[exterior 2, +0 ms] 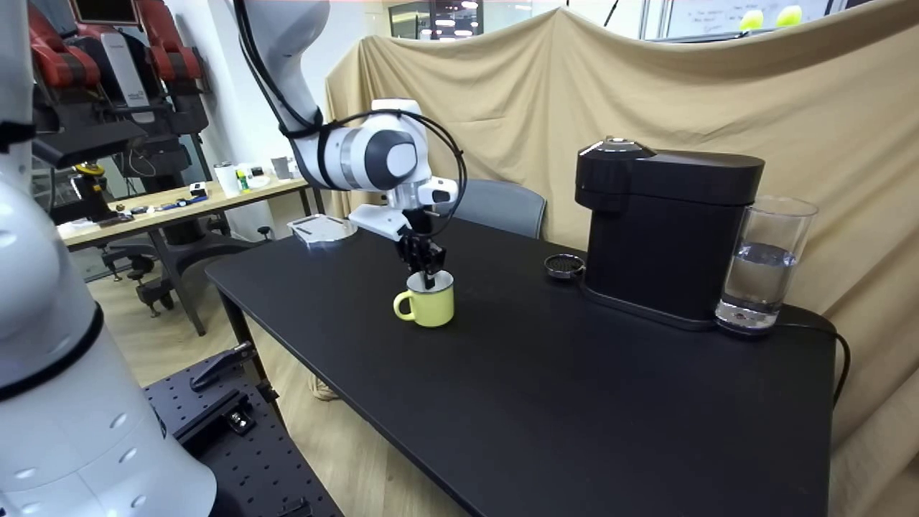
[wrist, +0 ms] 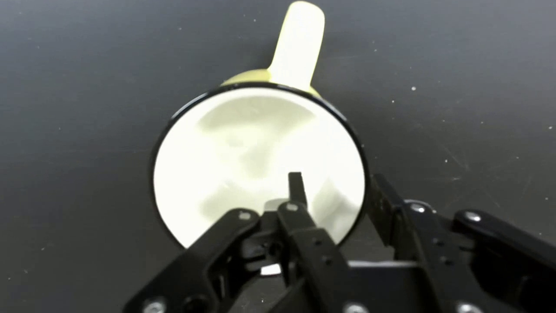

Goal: Move the yellow mug backwards

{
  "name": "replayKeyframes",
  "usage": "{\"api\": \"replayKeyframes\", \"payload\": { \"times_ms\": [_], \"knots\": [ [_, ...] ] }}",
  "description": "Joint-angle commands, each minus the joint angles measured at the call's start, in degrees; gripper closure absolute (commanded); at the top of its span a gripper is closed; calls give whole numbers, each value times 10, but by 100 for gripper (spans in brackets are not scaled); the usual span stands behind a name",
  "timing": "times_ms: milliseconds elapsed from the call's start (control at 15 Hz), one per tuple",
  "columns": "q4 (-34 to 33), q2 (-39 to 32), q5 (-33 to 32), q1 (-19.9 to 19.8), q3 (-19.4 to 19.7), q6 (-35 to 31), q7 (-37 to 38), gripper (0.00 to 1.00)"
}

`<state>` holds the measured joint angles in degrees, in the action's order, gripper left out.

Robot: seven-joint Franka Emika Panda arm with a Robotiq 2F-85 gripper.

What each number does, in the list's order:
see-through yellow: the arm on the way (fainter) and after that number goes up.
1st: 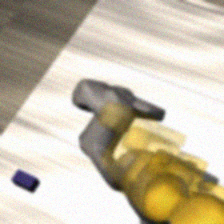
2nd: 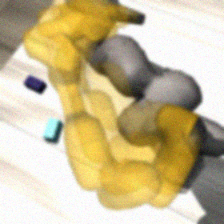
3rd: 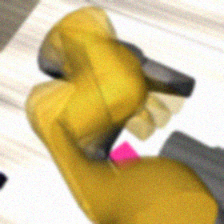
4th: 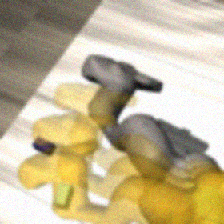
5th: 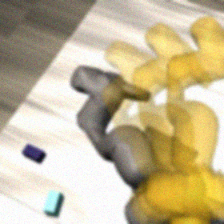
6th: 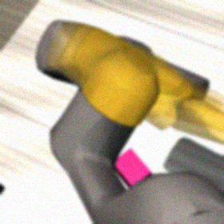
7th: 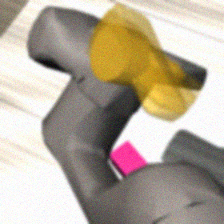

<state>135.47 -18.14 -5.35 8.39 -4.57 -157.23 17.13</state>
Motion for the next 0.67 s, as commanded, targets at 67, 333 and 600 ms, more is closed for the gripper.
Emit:
{"api": "replayKeyframes", "payload": {
  "times_ms": [67, 333, 600],
  "knots": [
    [-10, 3, 14, 6, 6, 11, -19, 95],
    [-11, 8, 29, 2, 1, 27, -36, 97],
    [-23, 13, 16, 6, 13, 40, -37, 97]
  ]
}}
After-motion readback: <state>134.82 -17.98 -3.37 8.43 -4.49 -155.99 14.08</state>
